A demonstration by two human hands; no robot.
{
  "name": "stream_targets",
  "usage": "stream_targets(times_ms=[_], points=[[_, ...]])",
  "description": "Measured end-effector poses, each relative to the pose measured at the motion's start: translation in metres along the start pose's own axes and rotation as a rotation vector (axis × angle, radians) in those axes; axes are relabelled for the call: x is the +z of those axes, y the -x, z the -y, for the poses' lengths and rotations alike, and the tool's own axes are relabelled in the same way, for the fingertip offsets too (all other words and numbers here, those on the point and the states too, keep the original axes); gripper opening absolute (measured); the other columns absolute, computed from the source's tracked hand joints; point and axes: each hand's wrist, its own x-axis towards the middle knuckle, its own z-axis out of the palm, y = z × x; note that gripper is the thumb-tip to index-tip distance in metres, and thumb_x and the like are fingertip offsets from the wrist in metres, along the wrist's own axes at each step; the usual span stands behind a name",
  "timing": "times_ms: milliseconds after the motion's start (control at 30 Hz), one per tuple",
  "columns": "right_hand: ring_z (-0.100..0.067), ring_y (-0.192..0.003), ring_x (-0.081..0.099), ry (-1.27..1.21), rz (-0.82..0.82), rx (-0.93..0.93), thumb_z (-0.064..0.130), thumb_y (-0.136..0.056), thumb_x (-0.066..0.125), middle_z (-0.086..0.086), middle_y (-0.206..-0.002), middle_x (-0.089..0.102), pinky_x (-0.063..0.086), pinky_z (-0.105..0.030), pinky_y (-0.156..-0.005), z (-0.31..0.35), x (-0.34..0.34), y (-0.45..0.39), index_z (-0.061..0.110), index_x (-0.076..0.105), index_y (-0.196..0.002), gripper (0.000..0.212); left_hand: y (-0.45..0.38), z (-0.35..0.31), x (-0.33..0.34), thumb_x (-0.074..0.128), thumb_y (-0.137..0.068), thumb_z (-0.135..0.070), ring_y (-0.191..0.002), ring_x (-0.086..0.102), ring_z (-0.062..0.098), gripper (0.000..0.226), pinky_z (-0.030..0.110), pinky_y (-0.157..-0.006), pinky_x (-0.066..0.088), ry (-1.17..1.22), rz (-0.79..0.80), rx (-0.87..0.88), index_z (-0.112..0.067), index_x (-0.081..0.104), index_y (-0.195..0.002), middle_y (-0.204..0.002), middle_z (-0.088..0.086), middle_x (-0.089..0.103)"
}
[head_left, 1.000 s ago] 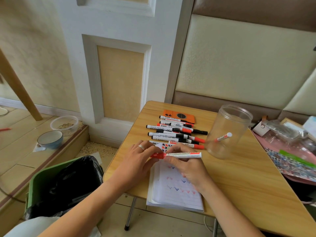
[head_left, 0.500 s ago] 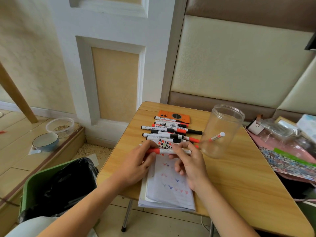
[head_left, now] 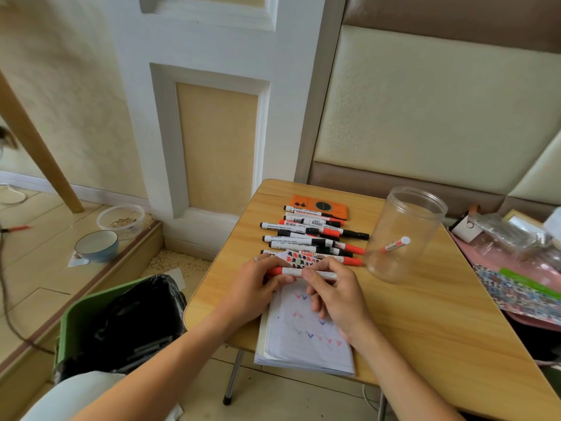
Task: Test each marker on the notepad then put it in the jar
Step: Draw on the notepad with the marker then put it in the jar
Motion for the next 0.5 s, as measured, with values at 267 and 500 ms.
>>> stream_targets(times_ms=[267, 500], points=[[-0.021, -0.042, 0.052, 0.031, 0.007, 0.023, 0.031, -0.098, 0.070, -0.011, -0.062, 0.061, 0.036, -0.023, -0.037, 0.002, 0.002, 0.002, 0.003, 0.057, -0.095, 0.032, -0.002, 0.007, 0.000, 0.067, -0.095, -0.037, -0.078, 0.055, 0.011, 0.012, 0.017, -0.065, 0.037, 0.003, 0.047, 0.032, -0.027, 0.064, -0.102, -0.089, -0.004, 0.063], [-0.024, -0.067, 0.070, 0.001, -0.017, 0.002, -0.002, -0.100, 0.055, -0.020, -0.090, 0.066, 0.056, -0.031, -0.058, 0.020, -0.013, -0.011, 0.001, 0.056, -0.106, 0.007, 0.000, 0.005, 0.002, 0.072, -0.092, -0.032, -0.079, 0.051, 0.001, 0.031, 0.015, -0.064, 0.039, -0.152, 0.076, -0.007, -0.028, 0.055, -0.118, -0.090, -0.014, 0.057]])
